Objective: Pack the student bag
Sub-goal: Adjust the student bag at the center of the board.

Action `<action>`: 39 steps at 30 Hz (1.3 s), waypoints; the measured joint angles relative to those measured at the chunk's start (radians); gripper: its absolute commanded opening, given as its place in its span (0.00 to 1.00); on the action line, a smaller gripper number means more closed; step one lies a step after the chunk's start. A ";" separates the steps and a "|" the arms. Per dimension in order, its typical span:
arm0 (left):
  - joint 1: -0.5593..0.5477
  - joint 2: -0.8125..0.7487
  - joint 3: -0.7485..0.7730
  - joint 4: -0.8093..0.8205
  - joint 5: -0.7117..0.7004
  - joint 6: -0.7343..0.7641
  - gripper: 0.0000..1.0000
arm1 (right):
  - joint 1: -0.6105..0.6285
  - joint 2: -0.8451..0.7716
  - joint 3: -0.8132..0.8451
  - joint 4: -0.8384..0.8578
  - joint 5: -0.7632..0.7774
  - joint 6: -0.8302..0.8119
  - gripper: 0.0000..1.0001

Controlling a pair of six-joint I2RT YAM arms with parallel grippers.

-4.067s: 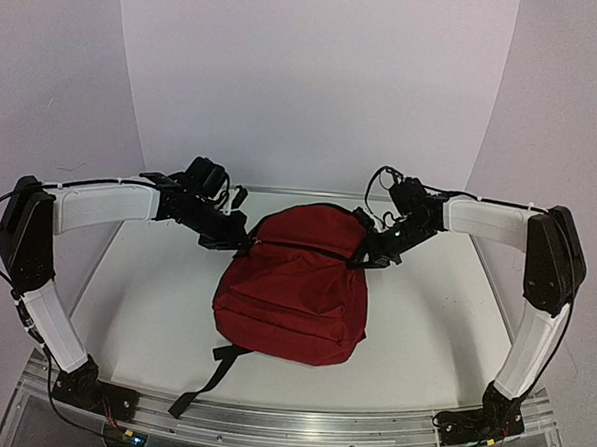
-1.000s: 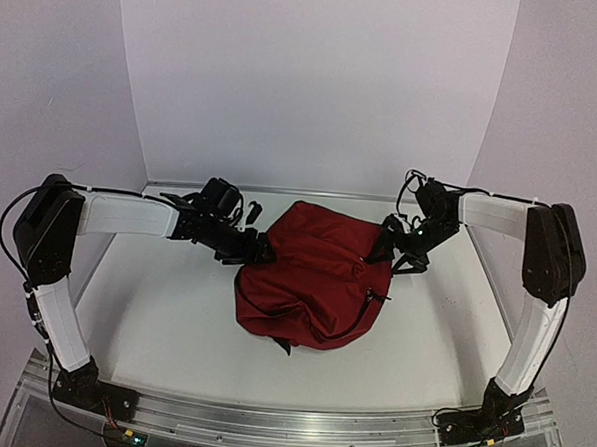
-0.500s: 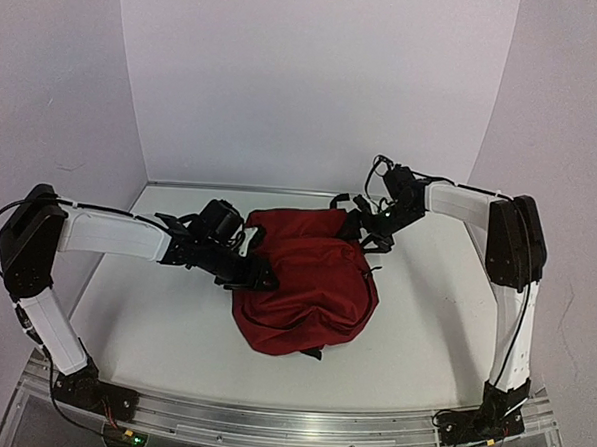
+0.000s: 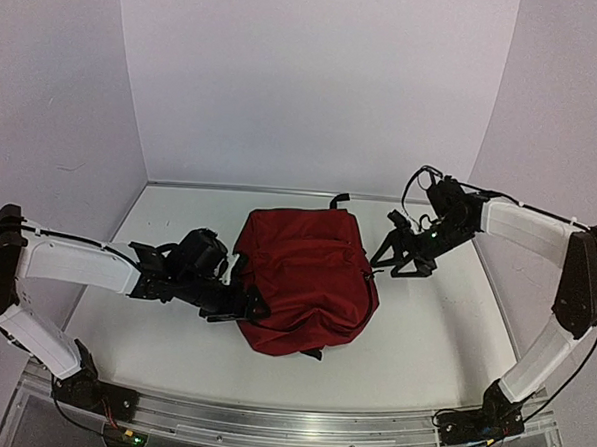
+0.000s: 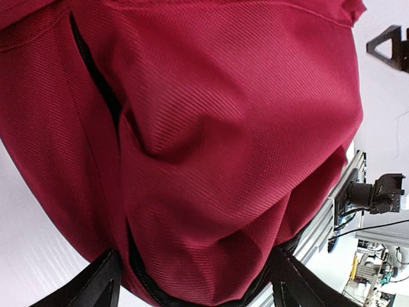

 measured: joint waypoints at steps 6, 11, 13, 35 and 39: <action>-0.023 0.019 -0.001 0.025 -0.024 -0.054 0.63 | 0.063 0.072 -0.090 -0.034 -0.076 -0.014 0.82; -0.025 0.024 -0.005 0.026 -0.053 -0.087 0.40 | 0.098 0.127 -0.090 -0.032 -0.118 -0.020 0.44; -0.025 0.024 -0.006 0.018 -0.069 -0.099 0.29 | 0.101 0.134 -0.090 -0.033 -0.115 -0.032 0.22; 0.057 -0.031 0.007 -0.202 -0.144 -0.073 0.09 | 0.072 0.116 -0.052 -0.160 -0.147 -0.166 0.78; 0.053 -0.008 0.011 -0.182 -0.130 -0.070 0.09 | 0.183 0.095 -0.089 -0.114 -0.154 -0.134 0.68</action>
